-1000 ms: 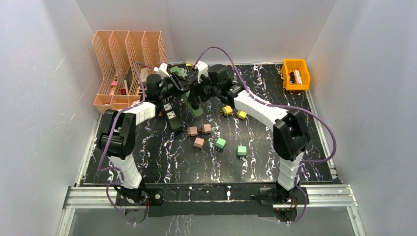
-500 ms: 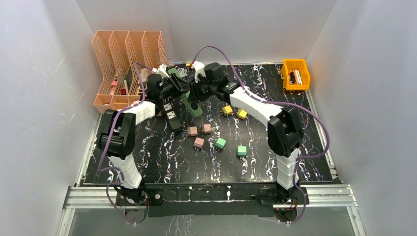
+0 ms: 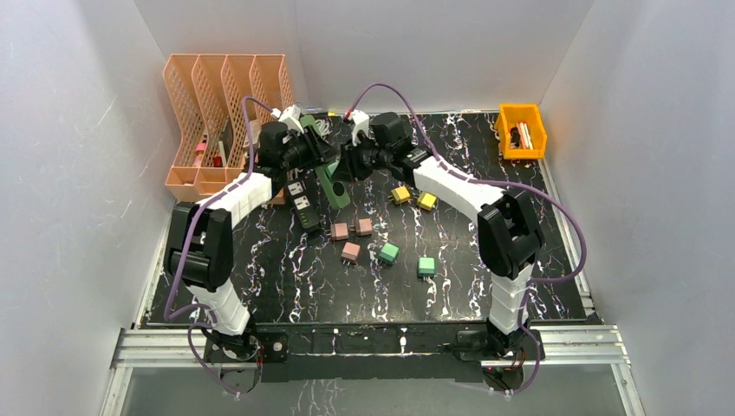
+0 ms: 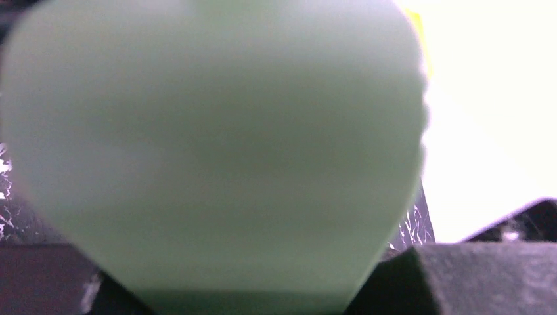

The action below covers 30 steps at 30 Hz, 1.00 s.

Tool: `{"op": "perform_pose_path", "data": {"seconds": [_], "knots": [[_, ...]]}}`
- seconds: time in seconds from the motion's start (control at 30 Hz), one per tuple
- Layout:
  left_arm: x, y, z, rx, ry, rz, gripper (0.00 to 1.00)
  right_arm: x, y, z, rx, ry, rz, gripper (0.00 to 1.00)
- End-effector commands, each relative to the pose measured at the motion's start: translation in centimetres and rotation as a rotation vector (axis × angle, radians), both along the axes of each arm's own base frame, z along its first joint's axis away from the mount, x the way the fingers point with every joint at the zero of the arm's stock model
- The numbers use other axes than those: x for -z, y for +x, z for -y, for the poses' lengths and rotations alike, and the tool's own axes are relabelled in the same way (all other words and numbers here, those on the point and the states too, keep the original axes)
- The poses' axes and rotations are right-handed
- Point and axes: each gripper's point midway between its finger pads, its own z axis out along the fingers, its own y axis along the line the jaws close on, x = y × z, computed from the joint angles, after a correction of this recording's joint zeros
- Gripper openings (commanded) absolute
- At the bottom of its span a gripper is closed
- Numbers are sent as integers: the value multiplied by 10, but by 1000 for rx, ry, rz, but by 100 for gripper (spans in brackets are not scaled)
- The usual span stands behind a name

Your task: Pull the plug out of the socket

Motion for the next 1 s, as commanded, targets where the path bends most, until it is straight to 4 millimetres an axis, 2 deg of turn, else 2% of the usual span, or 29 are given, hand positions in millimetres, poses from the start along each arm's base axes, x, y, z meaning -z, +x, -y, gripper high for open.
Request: {"op": "perform_pose_path", "data": {"seconds": [0.0,0.07,0.17,0.2,0.3,0.37,0.4,0.43,0.47,0.57,0.6,0.67,0.7,0.73,0.83,0.9,0.97], "knots": [[-33,-2,-16,-23,70,157,0,-73,-8,11,-144,254,0,0],[-24,1,-17,-22,96,136,0,-67,4,16,-53,157,48,0],[-6,6,-22,-51,131,77,0,-70,17,28,141,-24,232,0],[-3,9,-24,-61,143,57,0,-76,15,34,168,-21,266,0],[9,13,-28,-77,176,25,0,-97,6,57,160,134,241,0],[15,15,-33,-106,192,11,0,-94,19,76,293,37,264,0],[18,15,-34,-114,199,1,0,-86,19,79,320,-45,279,0],[20,16,-37,-126,208,-7,0,-86,15,75,289,-70,287,0],[23,16,-38,-132,213,-15,0,-85,2,68,197,-45,263,0],[26,17,-38,-140,209,-27,0,-96,-18,59,14,155,189,0],[27,18,-37,-138,207,-29,0,-94,-11,60,50,149,181,0],[26,18,-37,-139,207,-31,0,-75,11,69,223,-31,207,0],[27,18,-37,-139,209,-32,0,-65,16,78,272,-132,232,0],[27,19,-37,-139,209,-32,0,-66,15,80,264,-126,227,0],[29,21,-34,-119,203,-34,0,-88,-3,96,151,170,138,0],[30,23,-29,-96,194,-38,0,-72,-13,120,143,235,44,0],[30,27,-24,-73,182,-44,0,-36,-18,139,180,153,-44,0]]}}
